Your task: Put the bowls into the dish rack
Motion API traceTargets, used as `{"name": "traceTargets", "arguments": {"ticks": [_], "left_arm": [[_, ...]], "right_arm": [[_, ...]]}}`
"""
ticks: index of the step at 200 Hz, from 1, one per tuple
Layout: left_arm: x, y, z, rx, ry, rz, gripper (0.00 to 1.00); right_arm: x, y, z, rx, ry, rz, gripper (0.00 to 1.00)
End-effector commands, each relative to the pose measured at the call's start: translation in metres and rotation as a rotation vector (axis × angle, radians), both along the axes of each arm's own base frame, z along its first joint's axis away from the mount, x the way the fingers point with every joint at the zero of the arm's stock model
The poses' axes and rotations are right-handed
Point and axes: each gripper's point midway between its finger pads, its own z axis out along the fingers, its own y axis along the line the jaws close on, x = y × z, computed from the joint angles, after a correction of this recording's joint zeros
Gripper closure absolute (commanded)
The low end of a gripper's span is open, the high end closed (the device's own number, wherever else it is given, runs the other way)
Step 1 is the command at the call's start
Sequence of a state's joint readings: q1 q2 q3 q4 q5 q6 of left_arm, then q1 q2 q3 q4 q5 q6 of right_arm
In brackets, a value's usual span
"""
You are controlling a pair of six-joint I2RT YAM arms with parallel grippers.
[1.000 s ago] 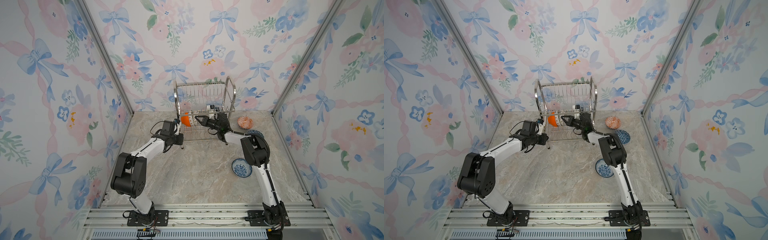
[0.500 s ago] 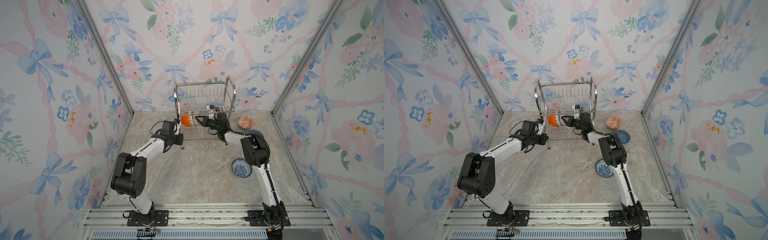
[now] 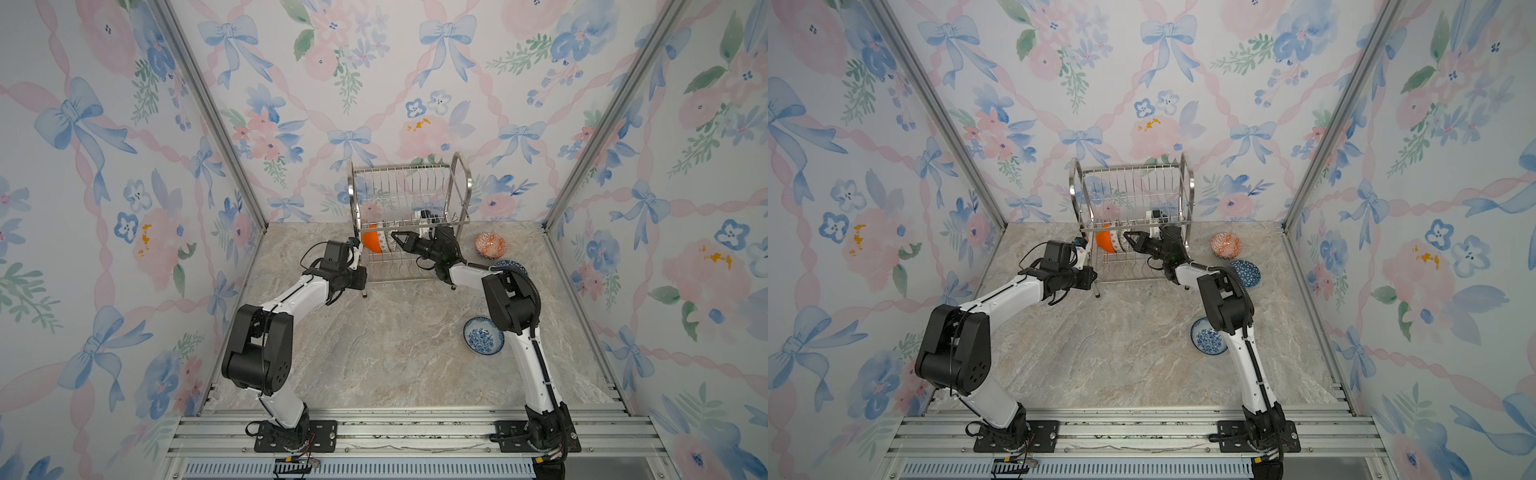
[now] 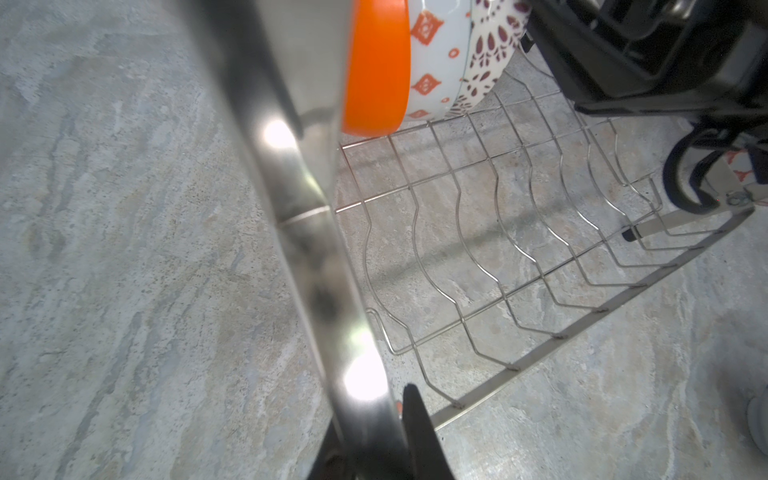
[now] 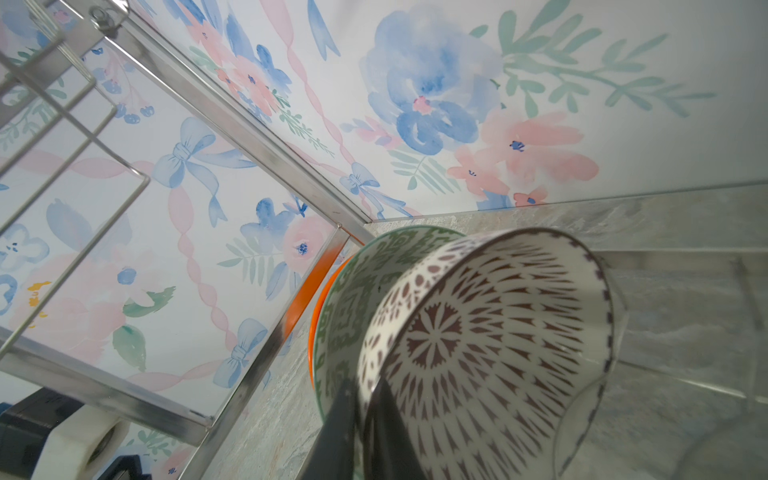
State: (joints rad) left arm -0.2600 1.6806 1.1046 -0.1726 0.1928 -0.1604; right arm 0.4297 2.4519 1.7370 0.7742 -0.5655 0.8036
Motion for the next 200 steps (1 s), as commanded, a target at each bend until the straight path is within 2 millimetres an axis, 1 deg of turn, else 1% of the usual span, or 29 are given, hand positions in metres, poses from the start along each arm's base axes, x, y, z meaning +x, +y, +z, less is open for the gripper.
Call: {"name": "traceTargets", "arguments": {"ticks": [1,30,131,200], "left_arm": [[-0.054,0.005,-0.064,-0.012,0.335,0.016,1.00],[-0.053,0.005,-0.064,-0.015,0.334,0.016,1.00],[-0.053,0.005,-0.064,-0.016,0.336,0.015,1.00],[-0.052,0.004,-0.063,-0.020,0.335,0.018,1.00]], "right_arm": [[0.005,-0.017,0.028,0.024,-0.027,-0.033,0.85],[0.005,-0.018,0.028,0.027,-0.026,-0.034,0.83],[0.007,-0.020,0.035,0.048,-0.028,-0.045,0.79],[0.004,-0.021,0.046,0.077,-0.039,-0.047,0.77]]}}
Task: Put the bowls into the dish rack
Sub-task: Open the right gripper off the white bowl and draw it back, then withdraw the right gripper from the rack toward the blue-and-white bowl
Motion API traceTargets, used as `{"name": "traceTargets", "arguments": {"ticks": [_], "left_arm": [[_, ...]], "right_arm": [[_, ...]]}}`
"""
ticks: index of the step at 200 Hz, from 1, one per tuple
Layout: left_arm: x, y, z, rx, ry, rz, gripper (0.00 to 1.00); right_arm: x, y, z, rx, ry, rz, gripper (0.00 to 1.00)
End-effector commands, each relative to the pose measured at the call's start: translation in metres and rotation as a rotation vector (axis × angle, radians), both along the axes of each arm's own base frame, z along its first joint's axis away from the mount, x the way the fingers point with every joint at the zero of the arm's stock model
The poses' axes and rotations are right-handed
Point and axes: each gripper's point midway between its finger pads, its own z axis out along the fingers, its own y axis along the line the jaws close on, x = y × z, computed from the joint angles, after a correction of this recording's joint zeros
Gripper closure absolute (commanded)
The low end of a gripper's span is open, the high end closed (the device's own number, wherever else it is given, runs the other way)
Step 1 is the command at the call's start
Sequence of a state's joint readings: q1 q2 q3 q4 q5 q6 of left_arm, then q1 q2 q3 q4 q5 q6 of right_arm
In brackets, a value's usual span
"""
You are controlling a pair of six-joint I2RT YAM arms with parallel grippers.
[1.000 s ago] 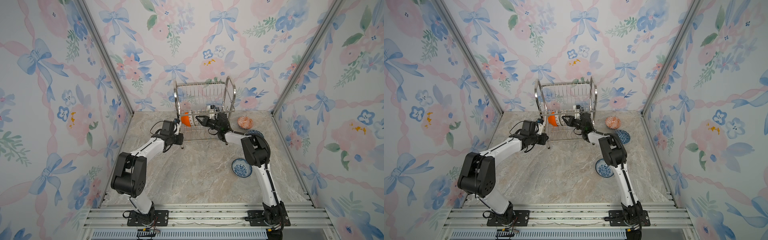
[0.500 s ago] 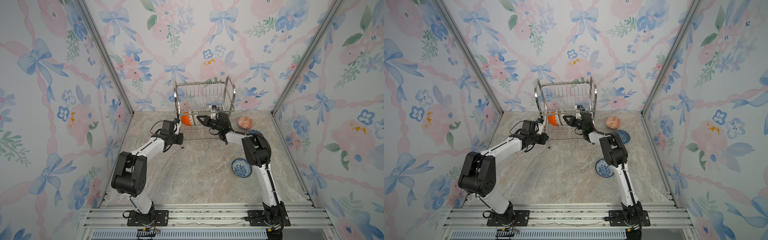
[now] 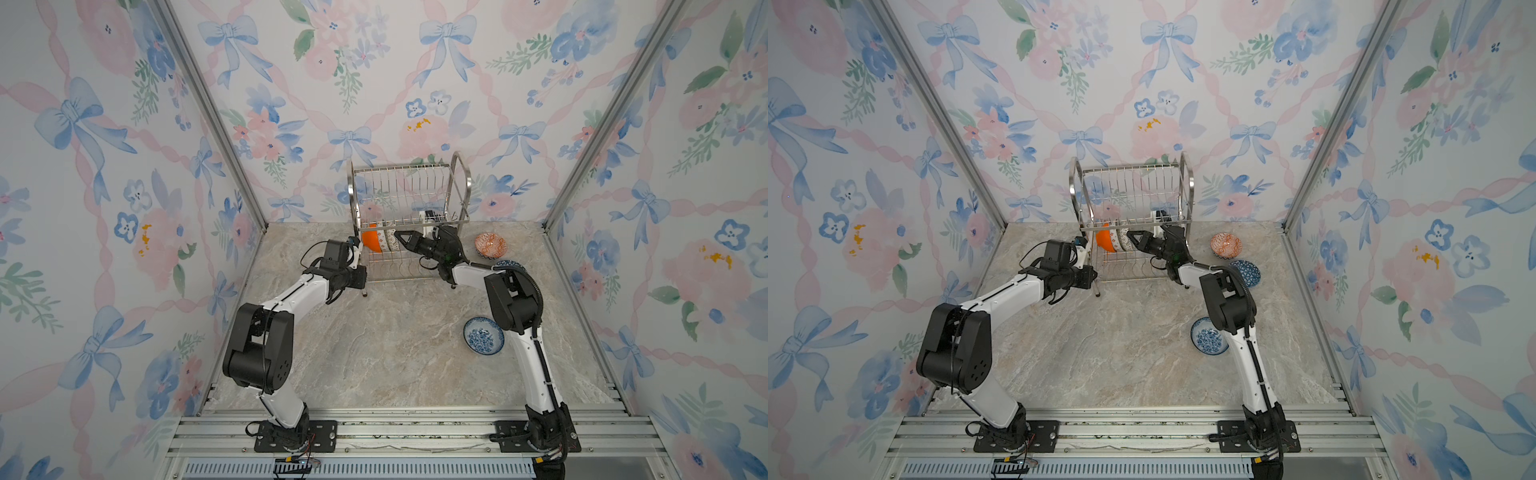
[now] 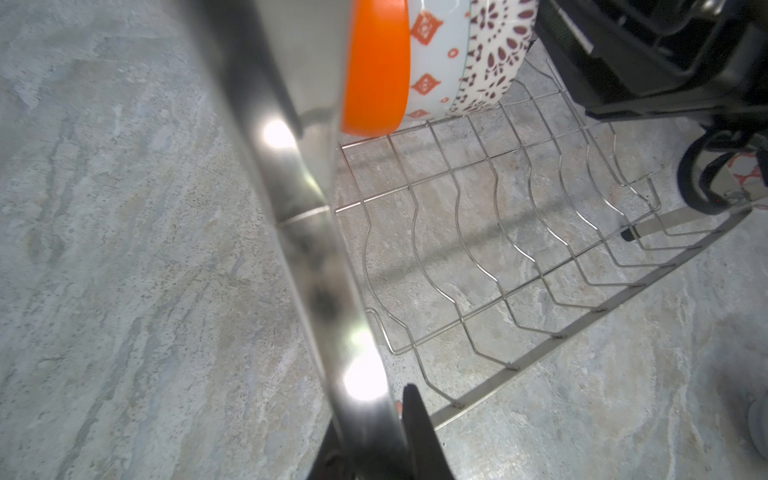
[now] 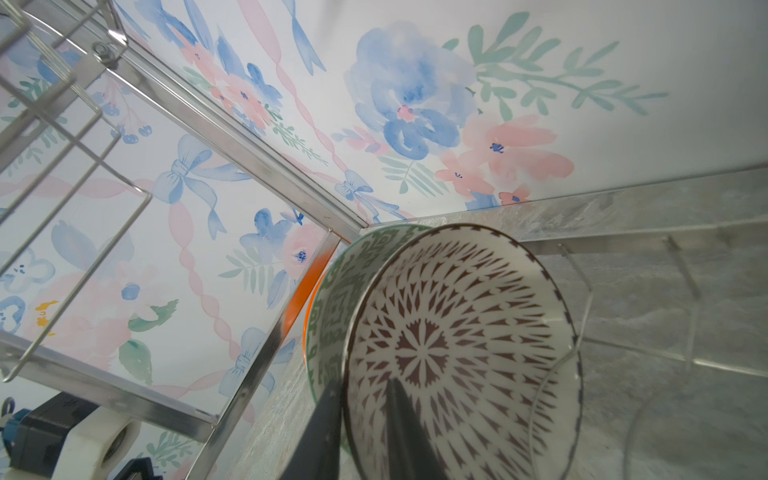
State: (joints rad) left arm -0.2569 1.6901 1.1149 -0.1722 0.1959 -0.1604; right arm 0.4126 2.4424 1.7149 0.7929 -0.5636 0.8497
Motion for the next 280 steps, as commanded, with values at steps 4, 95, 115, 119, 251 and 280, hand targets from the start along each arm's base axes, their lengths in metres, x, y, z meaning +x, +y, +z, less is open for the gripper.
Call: {"name": "traceTargets", "arguments": {"ticks": [4,95,115,119,251,280], "left_arm": [[-0.055,0.004,-0.064,-0.016,0.336,0.017,1.00],[-0.053,0.004,-0.061,-0.024,0.332,0.026,1.00],[-0.052,0.003,-0.060,-0.026,0.332,0.028,1.00],[-0.052,0.003,-0.060,-0.027,0.332,0.030,1.00],[-0.050,0.004,-0.058,-0.039,0.333,0.046,1.00],[-0.048,0.005,-0.058,-0.038,0.332,0.051,1.00]], "right_arm": [[0.000,-0.010,0.047,0.049,-0.073,-0.031,0.76],[-0.018,-0.014,0.071,0.078,-0.103,-0.045,0.72],[-0.025,-0.015,0.073,0.083,-0.104,-0.046,0.71],[-0.027,-0.014,0.074,0.085,-0.106,-0.044,0.71],[-0.082,-0.006,0.069,0.075,-0.066,0.002,0.71],[-0.095,-0.006,0.067,0.065,-0.053,0.013,0.71]]}}
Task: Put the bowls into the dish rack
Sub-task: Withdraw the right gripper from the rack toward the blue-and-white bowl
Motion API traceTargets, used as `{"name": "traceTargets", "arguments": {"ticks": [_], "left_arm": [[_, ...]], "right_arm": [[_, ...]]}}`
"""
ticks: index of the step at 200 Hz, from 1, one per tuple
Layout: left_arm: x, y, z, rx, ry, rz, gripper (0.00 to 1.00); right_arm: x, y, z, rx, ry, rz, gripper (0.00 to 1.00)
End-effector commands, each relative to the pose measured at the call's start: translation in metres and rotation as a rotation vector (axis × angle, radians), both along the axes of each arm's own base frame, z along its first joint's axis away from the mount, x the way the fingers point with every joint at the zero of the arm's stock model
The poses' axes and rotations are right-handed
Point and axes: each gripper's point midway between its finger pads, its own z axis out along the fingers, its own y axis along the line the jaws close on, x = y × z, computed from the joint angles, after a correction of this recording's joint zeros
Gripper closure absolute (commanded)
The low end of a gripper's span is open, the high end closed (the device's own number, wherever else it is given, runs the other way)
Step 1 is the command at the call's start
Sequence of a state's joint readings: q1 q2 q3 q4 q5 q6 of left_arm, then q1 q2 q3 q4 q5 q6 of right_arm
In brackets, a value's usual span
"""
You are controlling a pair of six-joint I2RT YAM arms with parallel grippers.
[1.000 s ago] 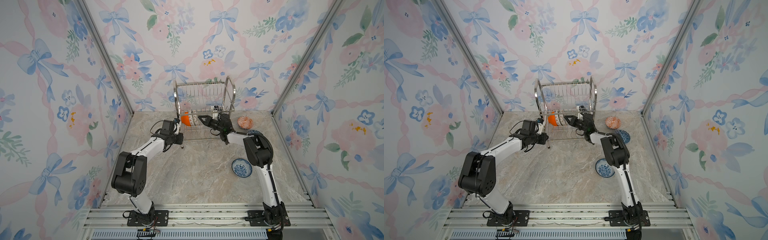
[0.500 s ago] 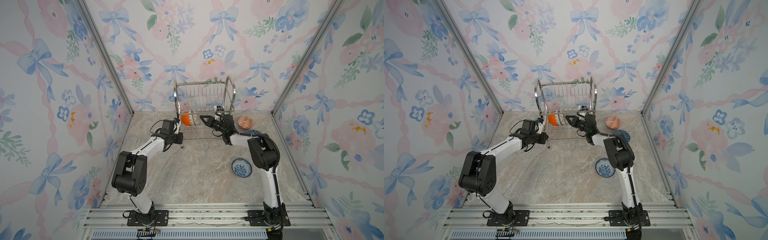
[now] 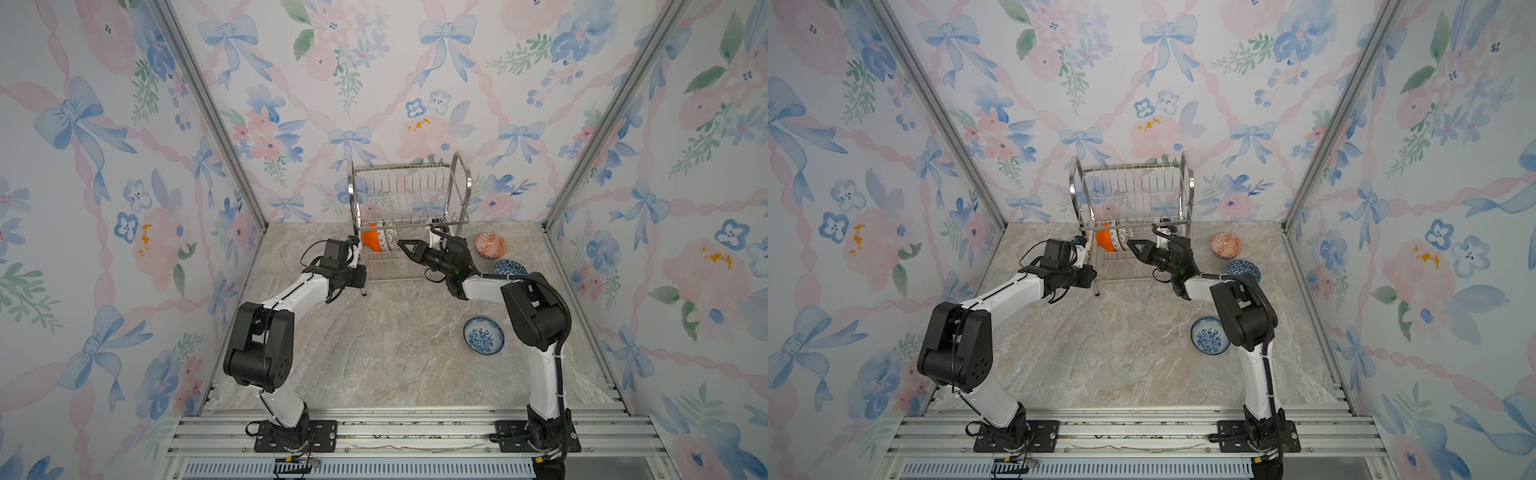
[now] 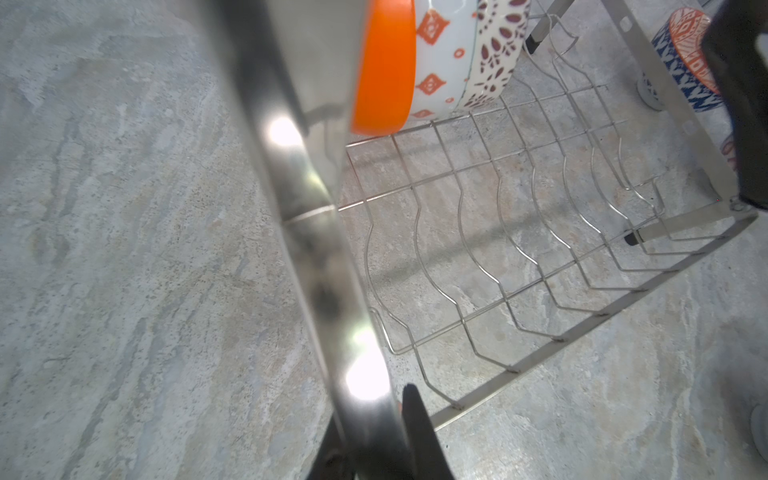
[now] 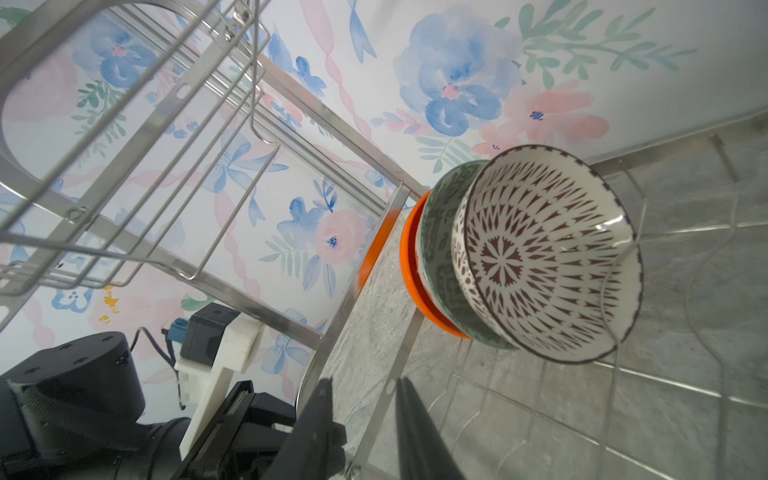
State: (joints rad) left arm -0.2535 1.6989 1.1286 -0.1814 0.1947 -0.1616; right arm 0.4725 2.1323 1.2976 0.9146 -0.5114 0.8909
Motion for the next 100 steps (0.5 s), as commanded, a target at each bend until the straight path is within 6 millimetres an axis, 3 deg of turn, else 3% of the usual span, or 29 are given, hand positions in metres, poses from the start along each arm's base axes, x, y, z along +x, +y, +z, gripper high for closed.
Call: {"name": "traceTargets", "arguments": {"ticks": [1,100], "left_arm": [[-0.051,0.003,-0.058,-0.040,0.326,0.046,1.00],[-0.049,0.008,-0.057,-0.024,0.315,0.052,1.00]], "right_arm": [[-0.014,-0.001,0.033,0.036,-0.073,0.003,0.71],[-0.054,-0.004,0.033,-0.043,-0.057,0.036,0.69]]}}
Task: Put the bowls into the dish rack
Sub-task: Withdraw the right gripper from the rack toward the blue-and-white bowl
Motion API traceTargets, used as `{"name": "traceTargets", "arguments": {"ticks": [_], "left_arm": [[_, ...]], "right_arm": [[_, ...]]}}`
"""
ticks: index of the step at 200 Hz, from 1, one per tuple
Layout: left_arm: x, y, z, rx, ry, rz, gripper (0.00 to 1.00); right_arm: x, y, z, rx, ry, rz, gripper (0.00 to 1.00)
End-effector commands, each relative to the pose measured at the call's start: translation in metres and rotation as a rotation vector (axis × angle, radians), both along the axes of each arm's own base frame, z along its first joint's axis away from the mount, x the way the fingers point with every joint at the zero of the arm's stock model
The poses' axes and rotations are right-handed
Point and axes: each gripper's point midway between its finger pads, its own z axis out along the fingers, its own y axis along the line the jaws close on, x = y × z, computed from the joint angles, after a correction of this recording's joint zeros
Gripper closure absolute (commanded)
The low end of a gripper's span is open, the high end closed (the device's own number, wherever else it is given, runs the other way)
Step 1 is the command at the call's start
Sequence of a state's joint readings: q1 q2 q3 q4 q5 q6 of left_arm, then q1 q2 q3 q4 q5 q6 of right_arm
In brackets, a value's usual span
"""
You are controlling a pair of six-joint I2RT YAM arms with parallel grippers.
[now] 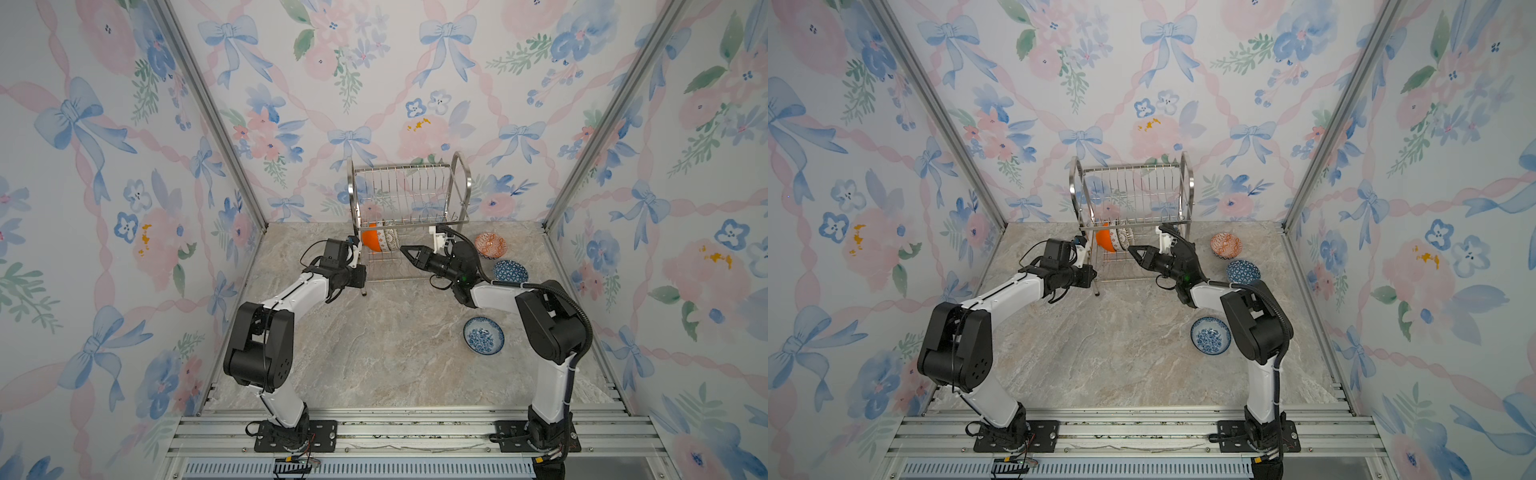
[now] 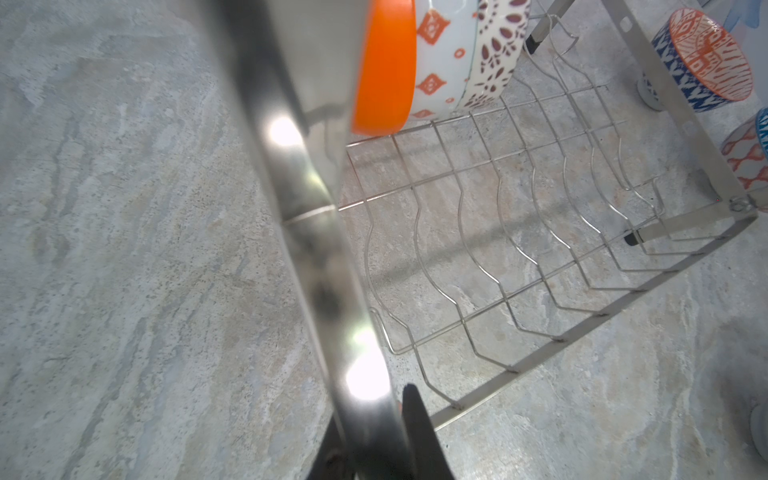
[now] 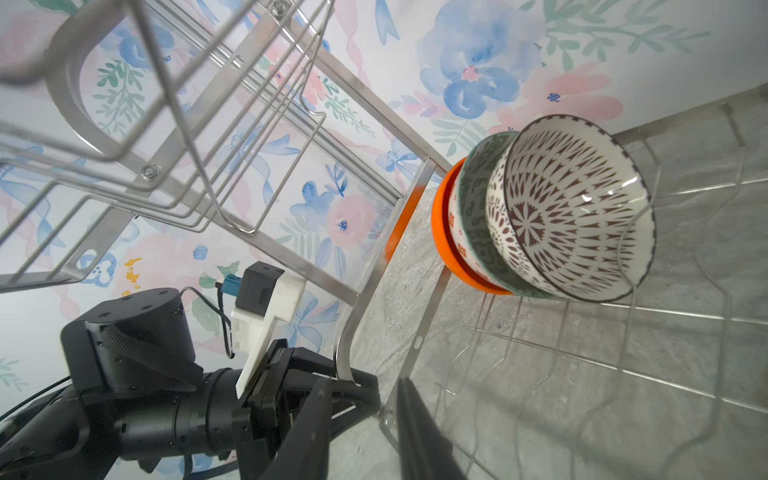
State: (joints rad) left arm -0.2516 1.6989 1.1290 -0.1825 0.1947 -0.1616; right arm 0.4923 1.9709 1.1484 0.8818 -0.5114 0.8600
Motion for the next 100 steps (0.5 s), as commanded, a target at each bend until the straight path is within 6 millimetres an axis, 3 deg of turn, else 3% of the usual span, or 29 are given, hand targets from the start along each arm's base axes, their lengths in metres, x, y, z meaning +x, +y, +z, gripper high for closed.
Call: {"name": "traceTargets", "arguments": {"ticks": [1,38,100], "left_arm": [[-0.049,0.007,-0.057,-0.024,0.314,0.051,1.00],[-0.050,0.008,-0.053,-0.015,0.298,0.045,1.00],[-0.051,0.011,-0.048,0.001,0.276,0.049,1.00]], "right_arm": [[-0.016,0.004,0.016,-0.018,-0.049,0.017,0.69],[-0.034,0.005,0.008,-0.055,-0.035,0.027,0.65],[-0.069,0.022,-0.006,-0.121,-0.014,0.070,0.61]]}}
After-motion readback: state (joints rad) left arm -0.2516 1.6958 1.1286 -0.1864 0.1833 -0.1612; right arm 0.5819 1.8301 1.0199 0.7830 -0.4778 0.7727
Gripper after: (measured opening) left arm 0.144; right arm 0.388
